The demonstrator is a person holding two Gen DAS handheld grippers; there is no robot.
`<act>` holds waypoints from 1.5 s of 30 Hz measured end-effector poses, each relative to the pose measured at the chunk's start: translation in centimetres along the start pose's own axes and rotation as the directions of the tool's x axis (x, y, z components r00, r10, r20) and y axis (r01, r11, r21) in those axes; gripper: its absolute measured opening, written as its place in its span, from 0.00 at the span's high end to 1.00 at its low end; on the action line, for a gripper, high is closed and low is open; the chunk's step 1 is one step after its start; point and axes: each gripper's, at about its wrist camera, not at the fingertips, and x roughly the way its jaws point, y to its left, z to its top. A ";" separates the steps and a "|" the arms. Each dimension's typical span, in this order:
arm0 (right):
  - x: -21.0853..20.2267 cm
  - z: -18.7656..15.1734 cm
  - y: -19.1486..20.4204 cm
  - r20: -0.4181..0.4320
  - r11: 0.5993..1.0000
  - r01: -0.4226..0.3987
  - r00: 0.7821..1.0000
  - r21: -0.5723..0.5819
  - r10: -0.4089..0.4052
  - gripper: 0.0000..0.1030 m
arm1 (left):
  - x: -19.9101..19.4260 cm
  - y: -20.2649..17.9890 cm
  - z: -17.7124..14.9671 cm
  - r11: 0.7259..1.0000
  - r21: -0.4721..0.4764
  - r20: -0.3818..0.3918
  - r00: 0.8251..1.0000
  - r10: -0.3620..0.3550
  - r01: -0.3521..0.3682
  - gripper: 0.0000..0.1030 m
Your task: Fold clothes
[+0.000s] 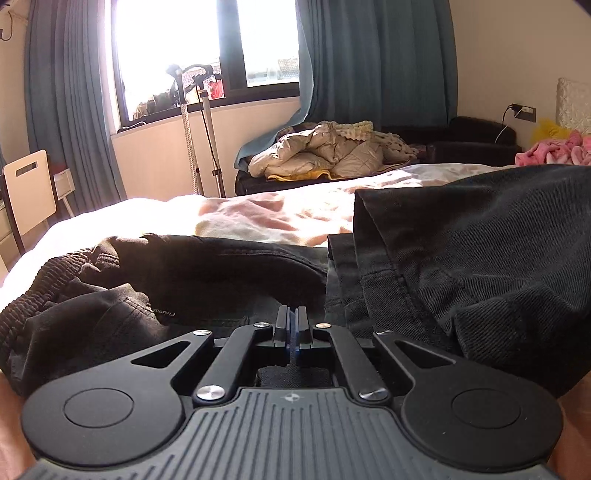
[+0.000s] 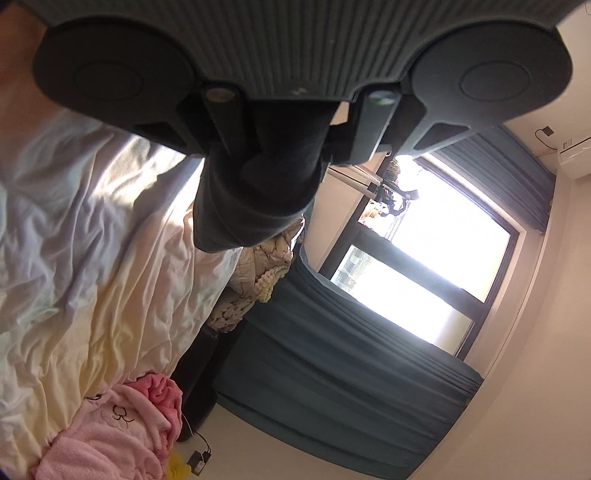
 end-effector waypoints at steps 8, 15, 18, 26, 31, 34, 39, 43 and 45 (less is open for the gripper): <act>-5.0 5.5 3.2 0.199 0.986 0.016 0.980 -0.164 0.017 0.87 | 1.9 -11.5 0.7 0.977 0.155 0.015 0.988 -0.154 0.150 0.97; -6.8 8.2 1.2 0.323 0.970 0.129 0.945 -0.204 -0.058 0.86 | 3.8 -18.0 -1.5 0.941 0.230 -0.047 0.969 -0.244 0.248 0.97; -6.2 8.0 -0.1 0.326 0.966 0.159 0.941 -0.202 -0.086 0.86 | 3.8 -15.5 -1.6 0.927 0.212 -0.060 0.951 -0.302 0.308 0.90; -4.1 6.3 1.8 0.318 0.932 0.188 0.944 -0.309 -0.085 0.85 | -1.6 -4.6 0.3 0.920 0.259 0.089 0.941 -0.326 0.295 0.31; -2.6 4.6 4.0 0.313 0.885 0.227 0.945 -0.407 -0.098 0.85 | -4.5 1.2 0.5 0.950 0.222 0.162 0.953 -0.256 0.218 0.19; -1.1 3.0 6.5 0.293 0.842 0.229 0.952 -0.488 -0.088 0.85 | -6.0 3.6 0.5 0.976 0.160 0.187 0.967 -0.176 0.146 0.18; 2.7 -2.7 11.6 0.232 0.749 0.173 0.972 -0.640 -0.026 0.84 | -8.0 8.2 1.7 0.995 0.041 0.245 0.964 -0.101 0.093 0.18; 6.5 -10.0 14.6 0.147 0.631 0.117 0.989 -0.767 -0.005 0.84 | -8.9 13.4 2.9 0.990 -0.120 0.316 0.948 -0.034 0.076 0.18; 8.6 -14.5 15.6 0.091 0.573 0.077 0.996 -0.816 -0.005 0.84 | -9.6 16.0 2.8 0.975 -0.188 0.352 0.935 -0.047 0.119 0.18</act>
